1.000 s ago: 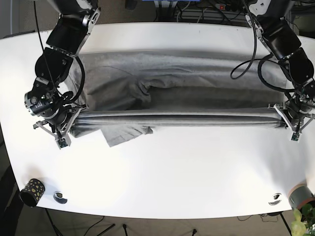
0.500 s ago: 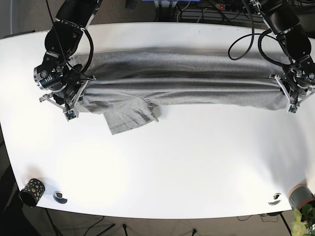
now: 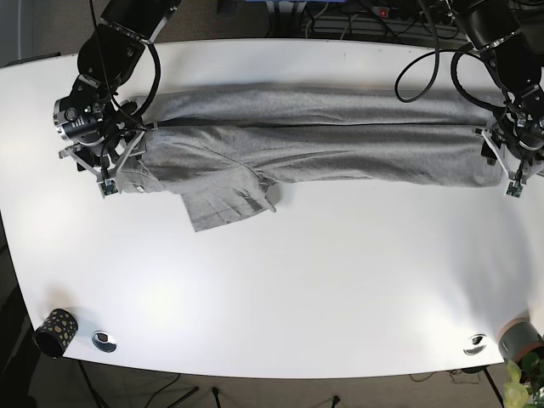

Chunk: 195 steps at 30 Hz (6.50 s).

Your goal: Fold the T-shirt properly

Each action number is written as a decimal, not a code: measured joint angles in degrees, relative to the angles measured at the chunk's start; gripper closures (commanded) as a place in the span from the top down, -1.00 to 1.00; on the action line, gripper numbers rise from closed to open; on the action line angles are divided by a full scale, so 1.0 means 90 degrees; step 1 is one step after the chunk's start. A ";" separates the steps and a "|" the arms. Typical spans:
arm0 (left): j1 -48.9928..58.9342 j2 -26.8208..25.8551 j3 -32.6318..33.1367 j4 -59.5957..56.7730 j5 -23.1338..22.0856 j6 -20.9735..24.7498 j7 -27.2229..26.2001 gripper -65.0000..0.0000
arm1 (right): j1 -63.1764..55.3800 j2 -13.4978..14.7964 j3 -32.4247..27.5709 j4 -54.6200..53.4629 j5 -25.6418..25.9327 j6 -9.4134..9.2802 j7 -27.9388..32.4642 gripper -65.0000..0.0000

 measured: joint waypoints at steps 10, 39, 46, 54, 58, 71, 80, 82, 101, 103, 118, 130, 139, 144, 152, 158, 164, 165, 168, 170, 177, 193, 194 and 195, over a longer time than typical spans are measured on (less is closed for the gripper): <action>-0.0029 0.0027 0.0580 -0.0306 -0.0053 0.0010 0.0005 0.15 | 0.1209 -0.0032 -0.0602 -0.1494 0.0078 0.0005 -0.0087 0.13; -0.0017 -0.0177 0.0561 -0.1464 -0.0197 0.0022 -0.0163 0.14 | 0.2482 -0.0155 -0.0648 -0.4830 0.0954 -0.0015 0.1377 0.13; -0.0017 -0.0177 0.0559 -0.1472 -0.0202 0.0022 -0.0163 0.14 | 0.2511 0.0121 -0.0644 -0.4838 0.0763 -0.0017 0.1394 0.14; -0.0017 -0.0180 0.0576 -0.1477 -0.0204 0.0022 -0.0163 0.14 | 0.2545 0.0342 -0.0644 -0.5207 0.0794 -0.0022 0.2040 0.14; -0.0017 -0.0187 0.0583 -0.1474 -0.0189 0.0022 -0.0165 0.14 | 0.2533 0.0328 -0.0639 -0.5370 0.0916 -0.0015 0.2176 0.14; -0.0017 -0.0189 0.0583 -0.1477 -0.0204 0.0022 -0.0163 0.14 | 0.2494 -0.0204 -0.0673 -0.5357 0.0945 0.0007 0.2232 0.00; -0.0019 -0.0189 0.0583 -0.1489 -0.0206 0.0022 -0.0165 0.14 | 0.2380 -0.0194 -0.0670 -0.5127 0.0843 -0.0017 0.2033 -1.00; -0.0017 -0.0192 0.0583 -0.1489 -0.0206 0.0022 -0.0165 0.14 | 0.2244 -0.0197 -0.0675 -0.4762 0.0794 -0.0022 0.1865 -1.00; -0.0034 -0.0189 0.0595 -0.1506 -0.0194 0.0022 -0.0168 0.14 | 0.0364 -0.0226 -0.0612 0.0454 0.1001 -0.0010 -0.0619 -1.00; -0.0036 -0.0192 0.0595 -0.1506 -0.0185 0.0022 -0.0165 0.14 | 0.0155 -0.0204 -0.0605 0.0782 0.1338 -0.0010 -0.0668 -1.00; -0.0034 -0.0192 0.0595 -0.1508 -0.0194 0.0022 -0.0168 0.14 | -0.1018 -0.0214 -0.0510 0.0525 0.1515 0.0007 -0.0053 -0.95; -0.0044 -0.0185 0.0571 -0.1481 -0.0206 0.0022 -0.0160 0.14 | -0.0974 0.0197 0.0699 -0.0080 0.1479 -0.0019 0.0034 -0.60; 0.0032 -0.0102 0.0571 -0.0464 -0.0685 0.0024 0.0010 0.14 | -0.0986 -0.0250 0.0449 0.0563 0.1557 -0.0019 -0.0350 -0.30; 0.0291 -0.0136 0.0571 -0.0002 -0.1341 0.0024 -0.0024 0.15 | -0.0993 -0.0376 -0.0308 0.0556 0.1685 0.0005 -0.0357 0.06; 0.0352 -0.0129 0.0566 -0.0765 -0.1246 0.0022 -0.0007 0.15 | -0.0760 -0.0495 -0.0308 -0.0265 0.1445 -0.0017 -0.0206 -0.07; 0.0282 -0.0185 0.0571 -0.1452 -0.1331 0.0029 -0.0168 0.15 | -0.0478 -0.0364 -0.0362 -0.1137 0.1562 -0.0012 0.0498 -0.08; -0.0291 -0.0265 0.0806 -0.2341 -0.1384 0.0036 -0.0911 0.15 | 0.0044 -0.0015 -0.0362 -0.2047 0.1637 0.0027 0.1139 -0.08; -0.0398 -0.0301 0.0872 -0.2475 -0.1396 0.0036 -0.0937 0.15 | 0.0134 0.0034 -0.0359 -0.2183 0.1620 0.0029 0.1212 -0.08; -0.0607 -0.0352 0.0916 -0.2701 -0.1399 0.0024 -0.0882 0.15 | 0.0350 0.0151 -0.0350 -0.2560 0.1659 0.0034 0.1423 -0.08; -0.0678 -0.0318 0.0920 -0.2671 -0.1367 0.0027 -0.0755 0.15 | 0.0505 0.0277 -0.0369 -0.2749 0.1705 0.0053 0.1389 -0.08; -0.0665 -0.0209 -0.0109 -0.1877 -0.2341 0.0002 0.0372 0.19 | 0.0568 0.0342 -0.0369 -0.2613 0.1547 0.0022 0.1222 -0.08; -0.0998 -0.0294 -0.1064 -0.2994 -0.2671 0.0041 0.1008 0.53 | 0.0520 0.0333 -0.0359 -0.2475 0.1484 -0.0041 0.1222 -0.08; -0.1042 -0.0304 -0.1078 -0.3089 -0.2737 0.0044 0.0928 0.53 | 0.0520 0.0333 -0.0359 -0.2475 0.1491 -0.0036 0.1224 -0.08; -0.1107 -0.0311 -0.1069 -0.3162 -0.2705 0.0046 0.0930 0.53 | 0.0520 0.0333 -0.0367 -0.2475 0.1491 -0.0039 0.1224 -0.08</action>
